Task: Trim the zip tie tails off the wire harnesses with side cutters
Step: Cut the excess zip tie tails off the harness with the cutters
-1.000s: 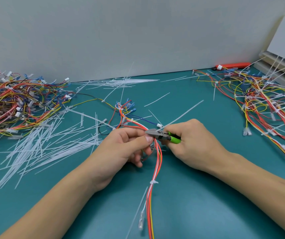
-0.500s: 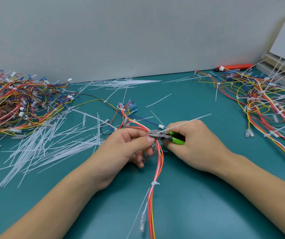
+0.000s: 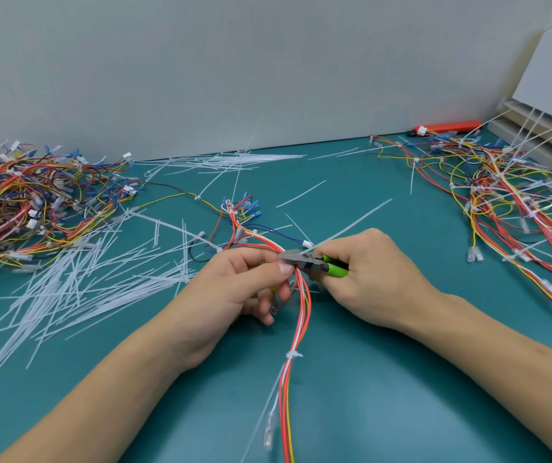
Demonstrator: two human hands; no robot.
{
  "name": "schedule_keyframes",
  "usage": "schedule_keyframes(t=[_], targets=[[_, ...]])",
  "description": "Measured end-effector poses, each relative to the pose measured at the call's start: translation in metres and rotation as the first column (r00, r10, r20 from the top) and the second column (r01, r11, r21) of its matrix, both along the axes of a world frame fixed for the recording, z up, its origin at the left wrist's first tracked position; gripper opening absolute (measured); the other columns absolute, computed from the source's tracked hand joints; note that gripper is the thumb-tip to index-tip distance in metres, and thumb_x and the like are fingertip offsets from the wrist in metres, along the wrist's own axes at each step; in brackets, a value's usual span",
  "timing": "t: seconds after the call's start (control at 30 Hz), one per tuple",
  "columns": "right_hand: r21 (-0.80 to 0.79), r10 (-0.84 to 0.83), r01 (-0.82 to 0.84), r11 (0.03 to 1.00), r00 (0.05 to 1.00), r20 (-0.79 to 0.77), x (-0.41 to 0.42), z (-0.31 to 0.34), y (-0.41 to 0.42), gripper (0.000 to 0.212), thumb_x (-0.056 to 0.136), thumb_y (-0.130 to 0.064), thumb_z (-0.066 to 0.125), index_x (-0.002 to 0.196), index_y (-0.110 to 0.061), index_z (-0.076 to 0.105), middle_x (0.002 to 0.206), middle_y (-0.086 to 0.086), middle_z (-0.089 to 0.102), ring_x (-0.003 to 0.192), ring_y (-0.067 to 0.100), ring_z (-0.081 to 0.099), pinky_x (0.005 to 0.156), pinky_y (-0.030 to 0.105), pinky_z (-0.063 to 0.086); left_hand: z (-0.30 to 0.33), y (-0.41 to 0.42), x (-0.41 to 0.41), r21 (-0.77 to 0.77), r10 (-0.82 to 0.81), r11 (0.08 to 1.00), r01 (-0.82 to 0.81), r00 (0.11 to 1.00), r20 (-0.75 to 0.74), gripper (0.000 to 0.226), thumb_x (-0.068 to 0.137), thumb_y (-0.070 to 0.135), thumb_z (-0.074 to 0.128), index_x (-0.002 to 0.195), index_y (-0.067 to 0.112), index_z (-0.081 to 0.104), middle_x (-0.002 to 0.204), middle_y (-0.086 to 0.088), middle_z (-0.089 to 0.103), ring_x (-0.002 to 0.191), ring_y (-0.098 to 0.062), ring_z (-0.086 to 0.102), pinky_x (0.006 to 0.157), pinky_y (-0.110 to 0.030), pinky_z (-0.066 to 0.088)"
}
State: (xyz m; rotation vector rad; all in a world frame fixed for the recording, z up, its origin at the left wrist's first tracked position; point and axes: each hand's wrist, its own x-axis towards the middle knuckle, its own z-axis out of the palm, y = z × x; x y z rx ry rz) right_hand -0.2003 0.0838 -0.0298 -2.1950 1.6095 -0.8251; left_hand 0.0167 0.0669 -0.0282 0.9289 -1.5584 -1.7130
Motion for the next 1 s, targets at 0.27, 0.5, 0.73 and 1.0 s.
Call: schedule_keyframes(t=[0.27, 0.5, 0.73, 1.0], targets=[[0.026, -0.007, 0.005, 1.0, 0.998, 0.066, 0.004, 0.006, 0.003, 0.051, 0.076, -0.057, 0.041, 0.068, -0.008, 0.051, 0.06, 0.01, 0.037, 0.064, 0.029, 0.034, 0.052, 0.043, 0.037, 0.003, 0.001, -0.003, 0.004, 0.024, 1.0, -0.024, 1.0, -0.018, 0.01, 0.088, 0.03, 0.069, 0.082, 0.024, 0.074, 0.073, -0.003, 0.061, 0.055, -0.014, 0.048, 0.055, -0.026, 0.051], [-0.015, 0.023, -0.022, 1.0, 0.995, 0.098, -0.001, -0.006, 0.003, 0.023, 0.09, -0.026, 0.068, 0.072, -0.013, 0.06, 0.06, 0.004, 0.046, 0.06, 0.02, 0.038, 0.056, 0.04, 0.039, 0.001, 0.002, -0.002, 0.009, 0.027, 1.0, -0.026, 1.0, -0.016, 0.01, 0.087, 0.025, 0.067, 0.083, 0.019, 0.074, 0.071, -0.005, 0.061, 0.053, -0.014, 0.047, 0.054, -0.026, 0.051], [-0.017, 0.146, -0.145, 0.989, 0.98, 0.133, -0.003, -0.008, -0.003, 0.019, 0.094, -0.017, 0.068, 0.075, -0.02, 0.068, 0.069, -0.002, 0.055, 0.063, 0.019, 0.046, 0.058, 0.04, 0.043, 0.002, 0.0, -0.002, 0.016, -0.008, 1.0, 0.008, 1.0, -0.012, 0.012, 0.088, 0.023, 0.065, 0.078, 0.022, 0.073, 0.069, -0.003, 0.06, 0.054, -0.012, 0.048, 0.055, -0.024, 0.051], [-0.011, 0.171, -0.172, 0.985, 0.972, 0.162, -0.004, -0.009, -0.005, 0.016, 0.094, -0.017, 0.067, 0.08, -0.022, 0.07, 0.073, -0.003, 0.059, 0.068, 0.021, 0.051, 0.06, 0.037, 0.044, 0.003, 0.0, 0.0, 0.031, -0.022, 0.999, 0.023, 0.999, -0.027, 0.007, 0.083, 0.028, 0.071, 0.077, 0.024, 0.073, 0.069, -0.002, 0.06, 0.054, -0.012, 0.049, 0.056, -0.025, 0.052]])
